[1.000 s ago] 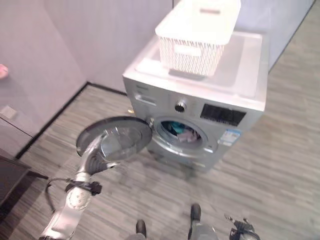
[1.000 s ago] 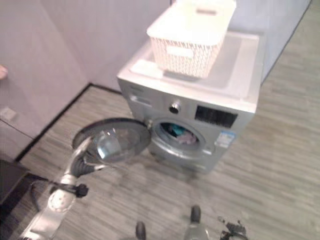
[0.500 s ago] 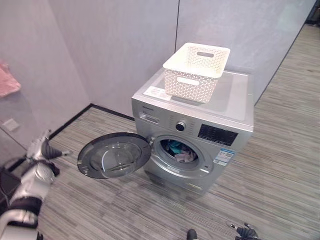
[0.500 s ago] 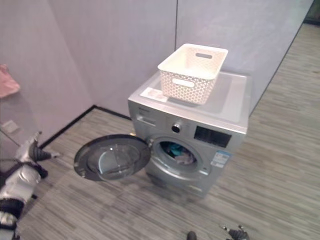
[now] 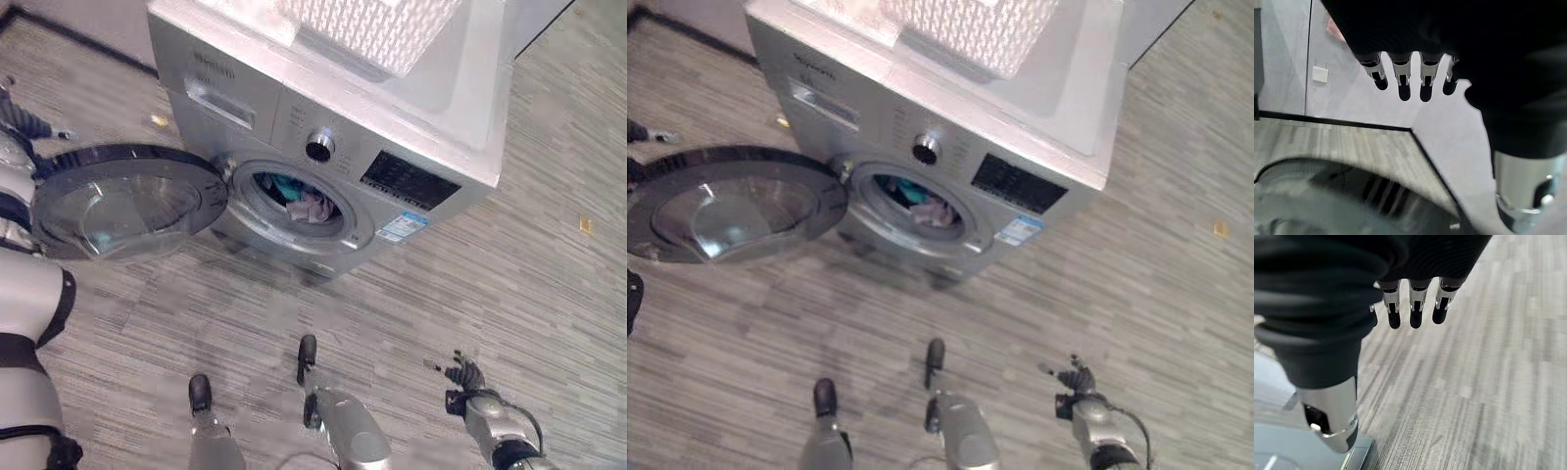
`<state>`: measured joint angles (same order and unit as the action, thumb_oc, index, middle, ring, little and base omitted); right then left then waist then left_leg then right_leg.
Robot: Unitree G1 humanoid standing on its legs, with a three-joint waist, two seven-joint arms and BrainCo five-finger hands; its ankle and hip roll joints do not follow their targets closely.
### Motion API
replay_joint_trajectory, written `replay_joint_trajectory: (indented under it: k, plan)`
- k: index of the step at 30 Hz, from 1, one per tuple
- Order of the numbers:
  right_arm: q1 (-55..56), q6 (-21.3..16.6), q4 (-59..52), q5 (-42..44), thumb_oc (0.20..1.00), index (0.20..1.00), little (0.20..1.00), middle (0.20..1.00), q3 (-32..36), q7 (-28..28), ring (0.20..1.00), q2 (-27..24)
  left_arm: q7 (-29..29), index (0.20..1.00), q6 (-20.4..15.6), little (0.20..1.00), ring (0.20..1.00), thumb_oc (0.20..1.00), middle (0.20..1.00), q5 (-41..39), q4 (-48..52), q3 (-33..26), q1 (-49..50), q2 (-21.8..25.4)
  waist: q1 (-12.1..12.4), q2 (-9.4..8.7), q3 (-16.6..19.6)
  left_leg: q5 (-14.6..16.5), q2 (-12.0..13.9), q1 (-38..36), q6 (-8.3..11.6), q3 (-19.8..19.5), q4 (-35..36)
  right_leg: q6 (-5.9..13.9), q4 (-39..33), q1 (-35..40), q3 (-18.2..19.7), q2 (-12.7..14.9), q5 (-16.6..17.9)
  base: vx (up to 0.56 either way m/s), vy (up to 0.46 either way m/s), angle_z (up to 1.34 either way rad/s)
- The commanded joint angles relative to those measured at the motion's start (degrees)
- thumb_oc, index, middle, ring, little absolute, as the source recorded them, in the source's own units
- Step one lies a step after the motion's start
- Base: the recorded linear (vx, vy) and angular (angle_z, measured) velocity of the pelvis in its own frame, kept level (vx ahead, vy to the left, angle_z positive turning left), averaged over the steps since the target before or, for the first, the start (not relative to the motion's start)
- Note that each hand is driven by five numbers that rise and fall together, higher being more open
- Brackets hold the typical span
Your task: Grab the laundry basket,head to the washer,open it,put in the laundry and shut it.
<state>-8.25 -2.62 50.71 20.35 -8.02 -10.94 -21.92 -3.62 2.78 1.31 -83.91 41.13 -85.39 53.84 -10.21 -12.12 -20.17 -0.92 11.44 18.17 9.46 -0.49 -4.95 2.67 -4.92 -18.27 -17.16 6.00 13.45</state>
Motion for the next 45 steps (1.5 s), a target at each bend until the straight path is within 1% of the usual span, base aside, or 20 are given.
replay_joint_trajectory:
  k: [1,7,10,15,18,21,22,24,26,27,28,29,30,31,33,37,38,40,42,45]
  plan:
    - [1.8,-2.1,1.8,2.3,1.000,1.000,1.000,1.000,-0.8,-1.1,1.000,-1.9,-2.0,1.000,0.8,1.000,1.000,1.000,1.000,4.4,-2.5,0.9,2.4,4.3,1.8,-1.13,1.9,9.1,2.6,0.0,-3.43,-1.7,-5.8,10.26,0.6,3.4,2.8,7.0,-3.6,0.03,-0.049,0.21]
    - [2.1,-2.4,-0.9,1.9,1.000,1.000,1.000,1.000,-2.9,-0.8,1.000,-2.9,-2.8,1.000,1.5,1.000,1.000,1.000,1.000,4.2,-2.7,3.8,-1.7,5.4,1.6,-2.52,1.1,9.1,3.1,3.9,-3.04,-3.4,-7.7,10.10,0.1,1.7,2.1,6.3,-3.3,-0.01,-0.043,0.09]
    - [3.7,-2.6,-5.9,1.1,1.000,1.000,1.000,1.000,-3.0,-0.3,1.000,-4.1,-3.2,1.000,1.6,1.000,1.000,1.000,1.000,4.7,-2.1,5.5,-2.6,7.1,1.1,-3.24,1.1,9.3,3.7,6.6,-2.64,-4.5,-9.2,10.21,0.1,0.2,2.0,5.7,-3.1,0.00,-0.051,0.12]
    - [4.8,-2.7,-8.4,0.5,1.000,1.000,1.000,1.000,-2.1,-0.4,1.000,-4.7,-2.8,1.000,1.3,1.000,1.000,1.000,1.000,2.3,-0.4,3.7,-0.4,6.0,0.5,-2.85,1.9,9.4,3.9,8.5,-2.34,-5.1,-10.0,10.26,-0.1,-0.7,1.6,5.5,-3.1,0.03,-0.015,0.05]
    - [5.2,-2.3,-8.8,0.4,1.000,1.000,1.000,1.000,-2.0,-0.3,1.000,-4.3,-0.2,1.000,1.3,1.000,1.000,1.000,1.000,-1.2,2.4,1.0,3.8,3.2,0.2,-2.00,2.6,9.5,3.4,8.9,-2.38,-5.2,-10.0,10.27,-0.1,-0.7,1.6,5.8,-3.3,0.03,0.002,0.04]
    - [6.5,-1.0,-11.7,-1.1,1.000,1.000,1.000,1.000,-1.1,0.2,1.000,-4.5,3.7,1.000,1.8,1.000,1.000,1.000,1.000,-2.4,7.1,-2.1,11.4,1.8,0.3,-0.71,3.8,10.0,3.1,8.9,-2.41,-5.4,-10.2,10.31,0.0,-0.4,1.6,6.0,-3.6,0.04,-0.003,0.05]
    - [6.9,-0.6,-14.8,-3.3,1.000,1.000,1.000,1.000,0.6,1.3,1.000,-6.0,5.8,1.000,1.3,1.000,1.000,1.000,1.000,-5.0,12.1,-2.2,13.6,-0.6,-0.1,0.92,5.8,10.4,2.7,9.3,-2.27,-6.2,-10.5,10.43,0.1,-0.1,1.3,5.9,-3.9,0.05,-0.032,0.08]
    - [7.4,-0.4,-15.1,-3.3,1.000,1.000,1.000,1.000,2.5,1.2,1.000,-5.7,7.1,1.000,0.9,1.000,1.000,1.000,1.000,-8.7,17.9,-3.1,17.2,-1.1,0.3,2.05,6.1,10.5,2.6,9.4,-2.29,-6.5,-10.7,10.54,0.1,0.1,1.0,5.9,-4.1,0.01,-0.024,0.09]
    - [7.7,-0.1,-15.2,-3.2,1.000,1.000,1.000,1.000,3.9,1.1,1.000,-5.3,7.7,1.000,1.0,1.000,1.000,1.000,1.000,-11.4,23.2,-4.0,21.3,-1.3,0.8,2.81,6.1,10.5,2.4,9.0,-2.32,-6.7,-10.6,10.45,0.3,0.5,0.9,6.0,-4.3,-0.01,0.000,0.02]
    - [7.7,-0.1,-15.2,-3.2,1.000,1.000,1.000,1.000,3.9,1.1,1.000,-5.3,7.7,1.000,1.0,1.000,1.000,1.000,1.000,-11.4,23.2,-4.0,21.3,-1.3,0.8,2.81,6.1,10.5,2.4,9.0,-2.32,-6.7,-10.6,10.45,0.3,0.5,0.9,6.0,-4.3,0.00,0.000,0.00]
    - [8.5,0.6,-16.1,-3.3,1.000,1.000,1.000,1.000,6.1,1.1,1.000,-5.0,9.1,1.000,1.5,1.000,1.000,1.000,1.000,-14.9,32.1,-5.9,28.6,0.0,1.8,3.78,6.1,10.5,2.2,7.8,-2.41,-6.7,-10.3,10.31,0.7,1.1,0.8,6.3,-4.7,0.00,0.000,0.00]
    - [8.9,0.8,-16.3,-3.5,1.000,1.000,1.000,1.000,6.8,1.2,1.000,-5.0,9.8,1.000,1.7,1.000,1.000,1.000,1.000,-16.3,36.3,-6.5,31.9,0.7,2.2,4.13,6.0,10.6,2.2,7.2,-2.44,-6.6,-10.2,10.24,0.9,1.5,0.8,6.4,-4.8,-0.05,0.064,-0.06]
    - [9.6,1.4,-16.7,-4.0,1.000,1.000,1.000,1.000,8.9,1.4,1.000,-4.9,10.8,1.000,1.6,1.000,1.000,1.000,1.000,-19.1,47.4,-8.9,42.1,3.1,2.6,4.17,5.9,9.3,1.0,5.8,-2.94,-6.1,-9.5,9.66,1.6,2.0,0.9,7.5,-4.7,-0.04,0.061,-0.03]
    - [9.8,1.8,-17.1,-4.4,1.000,1.000,1.000,1.000,9.5,1.7,1.000,-5.0,11.0,1.000,1.5,1.000,1.000,1.000,1.000,-21.7,51.8,-10.7,47.4,4.2,2.9,4.30,5.9,9.4,1.0,4.6,-3.10,-5.7,-9.2,9.53,1.8,2.6,1.2,7.6,-4.9,-0.03,0.073,-0.08]
    - [9.5,2.1,-16.4,-5.3,1.000,1.000,1.000,1.000,10.5,1.7,1.000,-5.6,11.4,1.000,0.2,1.000,1.000,1.000,1.000,-28.0,58.5,-12.4,55.4,4.2,3.1,4.63,6.2,9.4,1.1,2.0,-3.35,-4.7,-8.3,9.43,1.9,3.9,1.7,7.8,-5.2,0.03,0.043,-0.14]
    - [9.1,1.9,-16.9,-5.5,1.000,1.000,1.000,1.000,11.6,1.6,1.000,-6.8,11.4,1.000,-1.4,1.000,1.000,1.000,1.000,-40.2,66.5,-12.8,66.2,2.6,3.0,5.42,7.0,8.8,0.6,-3.7,-4.06,-2.3,-5.7,9.22,2.6,6.2,3.2,8.4,-5.8,0.07,0.057,-0.27]
    - [9.7,1.7,-16.5,-5.7,1.000,1.000,1.000,1.000,12.8,1.6,1.000,-7.3,11.6,1.000,-1.3,1.000,1.000,1.000,1.000,-40.6,70.2,-12.9,70.4,2.6,3.0,5.89,7.7,8.6,0.6,-6.5,-4.33,-1.4,-4.3,9.17,3.1,7.4,3.9,8.5,-6.5,0.13,0.059,-0.33]
    - [9.6,1.7,-15.1,-5.9,1.000,1.000,1.000,1.000,13.6,1.0,1.000,-7.7,11.0,1.000,-0.9,1.000,1.000,1.000,1.000,-42.2,72.1,-13.6,73.8,1.3,2.8,6.27,8.7,8.1,0.4,-9.7,-4.56,-0.2,-2.5,9.15,3.5,8.8,4.6,8.8,-7.2,0.12,0.041,-0.42]
    - [9.5,1.5,-13.2,-5.5,1.000,1.000,1.000,1.000,15.2,0.2,1.000,-8.1,11.1,1.000,-0.6,1.000,1.000,1.000,1.000,-42.9,74.2,-14.4,77.1,-0.7,2.4,7.36,10.0,7.4,0.5,-13.5,-4.60,1.2,-0.4,9.18,3.7,10.7,5.4,8.8,-7.8,0.16,0.021,-0.37]
    - [10.3,1.6,-9.5,-6.4,1.000,1.000,1.000,1.000,16.1,-0.5,1.000,-7.7,10.0,1.000,-1.0,1.000,1.000,1.000,1.000,-42.1,73.4,-16.0,76.3,-6.9,1.9,8.56,11.9,6.4,0.9,-17.7,-4.28,3.1,2.8,9.12,2.7,13.1,5.8,8.0,-8.4,0.13,-0.018,-0.20]
